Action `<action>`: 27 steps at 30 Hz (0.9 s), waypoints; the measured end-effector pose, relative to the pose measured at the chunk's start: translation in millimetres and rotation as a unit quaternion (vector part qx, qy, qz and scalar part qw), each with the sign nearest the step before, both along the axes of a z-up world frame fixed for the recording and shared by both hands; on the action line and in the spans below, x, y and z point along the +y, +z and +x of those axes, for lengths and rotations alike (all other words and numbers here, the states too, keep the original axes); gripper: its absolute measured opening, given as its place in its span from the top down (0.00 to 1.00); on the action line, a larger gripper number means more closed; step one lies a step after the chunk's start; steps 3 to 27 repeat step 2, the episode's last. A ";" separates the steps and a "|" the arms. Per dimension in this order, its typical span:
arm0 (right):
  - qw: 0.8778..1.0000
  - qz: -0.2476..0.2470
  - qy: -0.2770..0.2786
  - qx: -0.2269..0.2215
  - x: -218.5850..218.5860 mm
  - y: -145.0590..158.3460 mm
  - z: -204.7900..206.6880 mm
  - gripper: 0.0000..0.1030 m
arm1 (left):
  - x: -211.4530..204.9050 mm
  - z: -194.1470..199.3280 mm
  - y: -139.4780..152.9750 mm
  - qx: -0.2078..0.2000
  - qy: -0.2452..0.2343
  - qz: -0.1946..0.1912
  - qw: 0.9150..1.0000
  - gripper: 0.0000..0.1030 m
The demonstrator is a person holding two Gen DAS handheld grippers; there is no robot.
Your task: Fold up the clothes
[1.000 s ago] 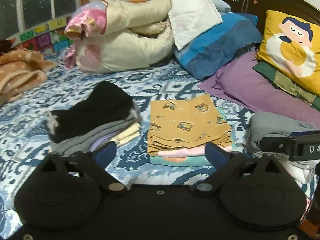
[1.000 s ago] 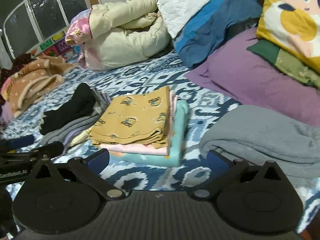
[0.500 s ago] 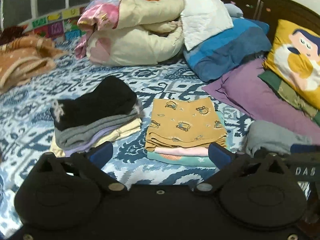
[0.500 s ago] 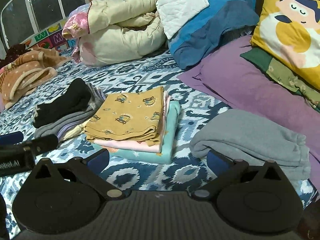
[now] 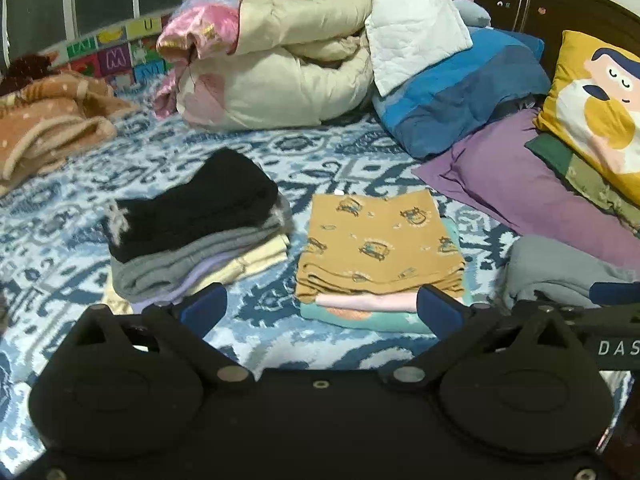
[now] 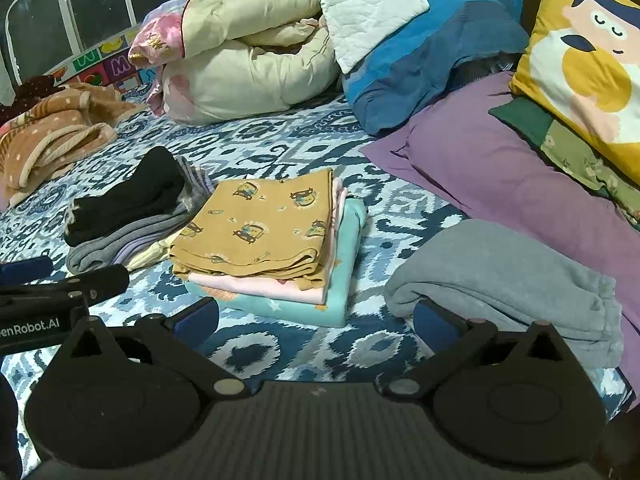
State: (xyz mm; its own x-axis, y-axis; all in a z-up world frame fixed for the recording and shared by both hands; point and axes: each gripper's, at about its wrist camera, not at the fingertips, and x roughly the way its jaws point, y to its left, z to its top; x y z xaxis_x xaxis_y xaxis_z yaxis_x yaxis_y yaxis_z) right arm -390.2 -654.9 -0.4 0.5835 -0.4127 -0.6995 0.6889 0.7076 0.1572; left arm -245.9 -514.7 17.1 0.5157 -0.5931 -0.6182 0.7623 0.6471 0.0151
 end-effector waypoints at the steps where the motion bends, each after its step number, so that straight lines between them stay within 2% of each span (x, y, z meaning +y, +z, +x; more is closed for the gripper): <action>1: 1.000 0.001 0.000 0.000 -0.4 -0.4 0.1 0.00 | 0.1 -0.5 0.6 0.000 0.001 -0.001 1.000 0.01; 27: 1.000 0.002 -0.001 0.000 -0.8 -0.7 0.3 0.00 | 0.0 -1.0 1.3 0.000 0.000 -0.001 1.000 0.01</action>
